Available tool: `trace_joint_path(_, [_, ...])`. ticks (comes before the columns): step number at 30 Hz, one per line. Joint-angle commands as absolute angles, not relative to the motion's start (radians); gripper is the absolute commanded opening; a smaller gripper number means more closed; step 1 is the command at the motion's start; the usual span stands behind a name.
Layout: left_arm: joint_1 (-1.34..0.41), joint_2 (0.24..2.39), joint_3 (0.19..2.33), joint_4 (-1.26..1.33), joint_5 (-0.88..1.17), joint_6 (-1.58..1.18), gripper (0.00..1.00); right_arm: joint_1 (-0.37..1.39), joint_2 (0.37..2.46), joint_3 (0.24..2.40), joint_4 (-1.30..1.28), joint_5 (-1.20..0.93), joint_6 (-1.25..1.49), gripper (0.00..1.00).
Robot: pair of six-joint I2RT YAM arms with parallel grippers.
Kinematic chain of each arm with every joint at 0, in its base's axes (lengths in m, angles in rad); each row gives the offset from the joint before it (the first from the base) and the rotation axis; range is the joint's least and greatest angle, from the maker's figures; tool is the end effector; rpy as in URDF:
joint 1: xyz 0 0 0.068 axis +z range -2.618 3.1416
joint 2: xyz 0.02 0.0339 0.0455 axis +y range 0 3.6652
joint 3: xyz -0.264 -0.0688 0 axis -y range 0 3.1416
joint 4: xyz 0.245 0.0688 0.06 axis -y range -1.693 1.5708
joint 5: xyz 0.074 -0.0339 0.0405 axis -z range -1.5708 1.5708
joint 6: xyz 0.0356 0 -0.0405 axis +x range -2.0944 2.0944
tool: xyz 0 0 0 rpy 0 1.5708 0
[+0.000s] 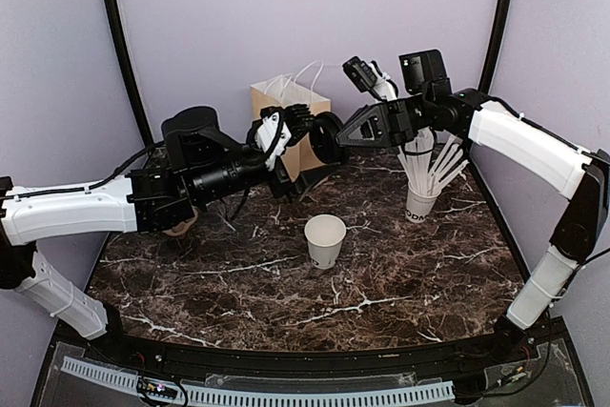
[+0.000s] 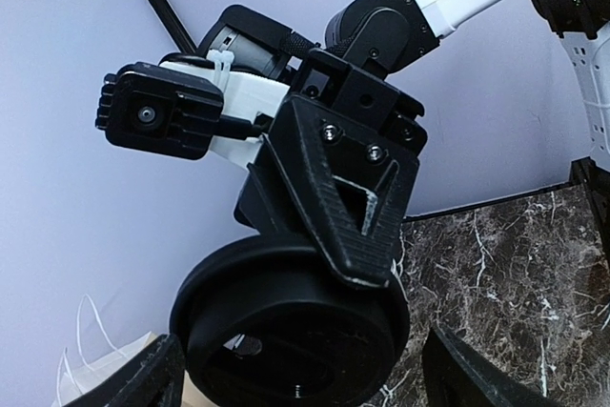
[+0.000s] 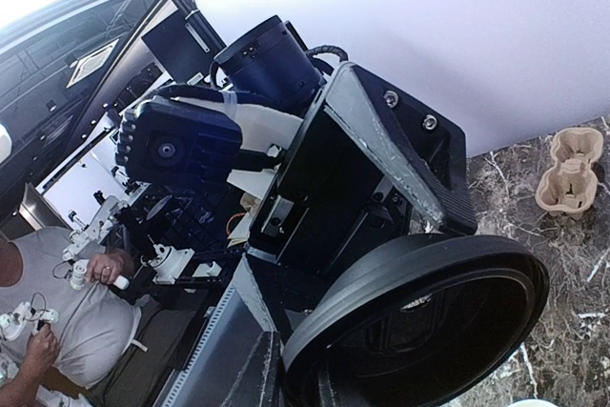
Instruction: Pack the takeout coffee
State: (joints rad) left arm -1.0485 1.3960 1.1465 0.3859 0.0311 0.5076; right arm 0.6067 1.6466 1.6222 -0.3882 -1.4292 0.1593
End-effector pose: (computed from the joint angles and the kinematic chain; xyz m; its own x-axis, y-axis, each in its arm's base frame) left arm 0.1661 -0.2908 0.3860 0.4878 0.1264 -0.8637 0.7375 0.4697 0.4853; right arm 0.2747 0.2335 0.3991 -0.4562 -0.2894 -0.8415 -0.7628 -0.3598 0.5373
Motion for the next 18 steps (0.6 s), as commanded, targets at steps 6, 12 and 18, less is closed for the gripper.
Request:
trace_joint_path(6, [-1.055, 1.41, 1.166, 0.409, -0.065, 0.554, 0.92, 0.61, 1.643, 1.642, -0.347, -1.45, 0.171, 0.13])
trace_joint_path(12, [-1.055, 1.42, 1.169, 0.417, -0.093, 0.562, 0.88, 0.61, 1.635, 1.63, -0.339, -1.453, 0.175, 0.13])
trace_joint_path(18, [-1.055, 1.416, 1.169, 0.424, -0.096, 0.56, 0.83, 0.609, 1.632, 1.614, -0.327, -1.451, 0.179, 0.13])
